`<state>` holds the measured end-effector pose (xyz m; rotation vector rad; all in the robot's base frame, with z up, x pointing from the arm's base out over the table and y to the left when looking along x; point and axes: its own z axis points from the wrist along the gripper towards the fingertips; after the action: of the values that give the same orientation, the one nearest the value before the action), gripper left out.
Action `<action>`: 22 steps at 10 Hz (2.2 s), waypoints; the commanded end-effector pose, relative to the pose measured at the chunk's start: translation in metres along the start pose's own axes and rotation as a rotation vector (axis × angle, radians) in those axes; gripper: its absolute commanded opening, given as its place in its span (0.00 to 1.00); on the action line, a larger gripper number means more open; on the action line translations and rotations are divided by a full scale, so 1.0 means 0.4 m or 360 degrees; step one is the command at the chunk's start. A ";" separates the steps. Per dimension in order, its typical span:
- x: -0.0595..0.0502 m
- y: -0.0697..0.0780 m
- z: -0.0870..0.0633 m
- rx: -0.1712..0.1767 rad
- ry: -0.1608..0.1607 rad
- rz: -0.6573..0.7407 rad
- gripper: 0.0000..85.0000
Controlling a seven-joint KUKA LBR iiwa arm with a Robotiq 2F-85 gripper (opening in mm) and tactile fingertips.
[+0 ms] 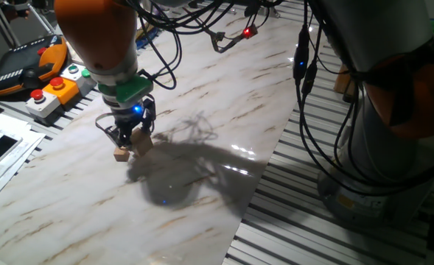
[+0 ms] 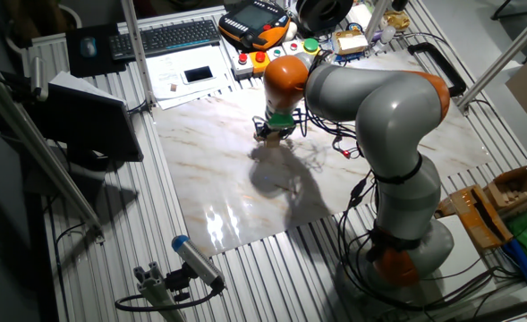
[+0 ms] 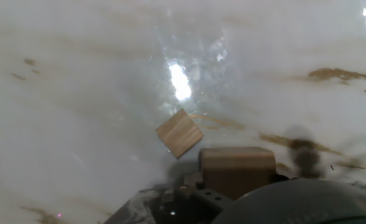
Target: Pick up the small block on the left and move it to the right
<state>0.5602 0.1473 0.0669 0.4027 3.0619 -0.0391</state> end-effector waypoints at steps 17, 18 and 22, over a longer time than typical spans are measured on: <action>-0.024 0.002 0.015 -0.0022 -0.0073 0.0111 0.75; -0.032 -0.005 -0.004 -0.0023 -0.0065 0.0114 0.73; -0.079 -0.045 -0.107 -0.0020 -0.0017 0.0076 0.55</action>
<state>0.5841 0.1229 0.1096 0.4722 3.0383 -0.0199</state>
